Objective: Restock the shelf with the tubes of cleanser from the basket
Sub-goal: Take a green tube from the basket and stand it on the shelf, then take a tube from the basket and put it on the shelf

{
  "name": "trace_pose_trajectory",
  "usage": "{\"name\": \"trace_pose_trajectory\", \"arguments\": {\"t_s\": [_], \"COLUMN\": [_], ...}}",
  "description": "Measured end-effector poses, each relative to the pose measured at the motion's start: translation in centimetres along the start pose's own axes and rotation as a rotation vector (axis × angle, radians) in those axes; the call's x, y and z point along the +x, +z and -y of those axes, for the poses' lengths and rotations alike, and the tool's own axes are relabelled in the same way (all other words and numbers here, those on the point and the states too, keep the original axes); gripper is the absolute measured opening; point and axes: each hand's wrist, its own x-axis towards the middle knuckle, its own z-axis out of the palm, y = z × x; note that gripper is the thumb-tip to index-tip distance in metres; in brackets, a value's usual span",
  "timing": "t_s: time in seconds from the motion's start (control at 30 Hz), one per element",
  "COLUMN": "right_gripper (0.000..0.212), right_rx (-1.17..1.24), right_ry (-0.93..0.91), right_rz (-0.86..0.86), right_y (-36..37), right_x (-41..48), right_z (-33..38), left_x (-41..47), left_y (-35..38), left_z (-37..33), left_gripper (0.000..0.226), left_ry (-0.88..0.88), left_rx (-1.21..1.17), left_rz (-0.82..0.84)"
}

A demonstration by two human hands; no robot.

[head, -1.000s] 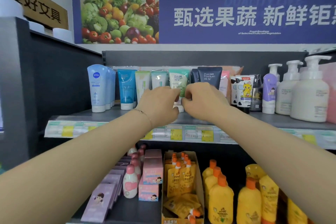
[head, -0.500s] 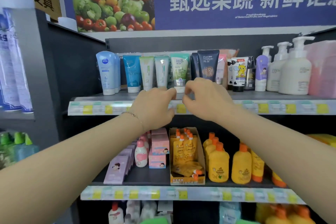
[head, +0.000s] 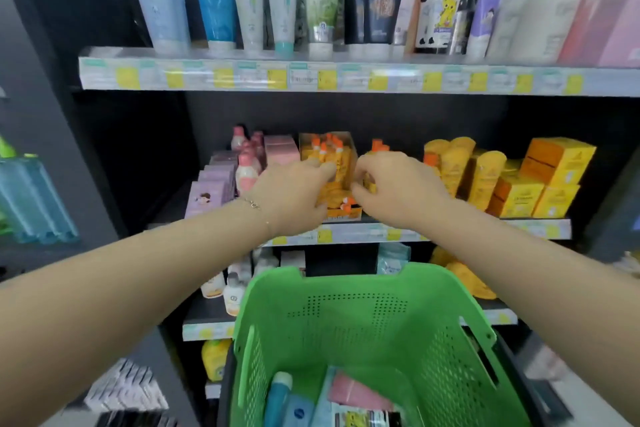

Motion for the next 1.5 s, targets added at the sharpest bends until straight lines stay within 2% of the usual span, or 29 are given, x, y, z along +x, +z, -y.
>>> {"name": "trace_pose_trajectory", "arguments": {"t_s": [0.2,0.43,0.6,0.8,0.87,1.0,1.1,1.23,1.37,1.5], "right_gripper": [0.025,0.024,0.028,0.027,0.028,0.028,0.029,0.023,0.009,0.025], "right_rx": [0.034,0.024,0.025,0.184,0.216,0.241,0.242,0.306,0.386,0.441], "right_ry": [0.072,0.063,0.063,0.048,0.078,0.222,0.345,0.442,0.536,0.550], "right_rz": [0.141,0.367,0.580,0.892,0.996,1.161,1.221,1.269,1.274,1.278], "right_y": [4.4,10.7,15.5,22.2,24.9,30.2,33.1,35.6,37.1,38.2], "right_x": [-3.8,-8.1,-9.8,-10.7,-11.7,-14.3,-16.3,-18.5,-19.7,-19.8], "right_z": [-2.2,-4.6,-6.0,-7.9,-8.5,-10.1,-10.8,-10.3,-9.3,-8.8], "left_x": [-1.4,-2.8,-3.5,-5.1,-5.8,-7.5,-8.7,-10.3,-11.9,-13.3], "left_y": [4.8,11.6,15.9,21.0,22.8,26.9,29.3,32.8,35.3,36.9], "left_z": [-1.8,-4.9,-6.1,-6.1,-6.1,-5.9,-6.1,-7.0,-8.1,-9.8], "left_gripper": [0.040,0.039,0.037,0.031,0.029,0.026,0.027,0.031,0.035,0.042], "left_ry": [0.041,0.031,0.061,0.006,-0.019,-0.166,-0.240,-0.291,-0.217,-0.068], "left_rx": [-0.036,-0.084,-0.013,-0.050,-0.113,-0.427,-0.522,-0.521,-0.401,-0.314], "left_rz": [0.159,0.372,0.479,0.635,0.696,0.917,0.965,1.059,1.215,1.258]}}
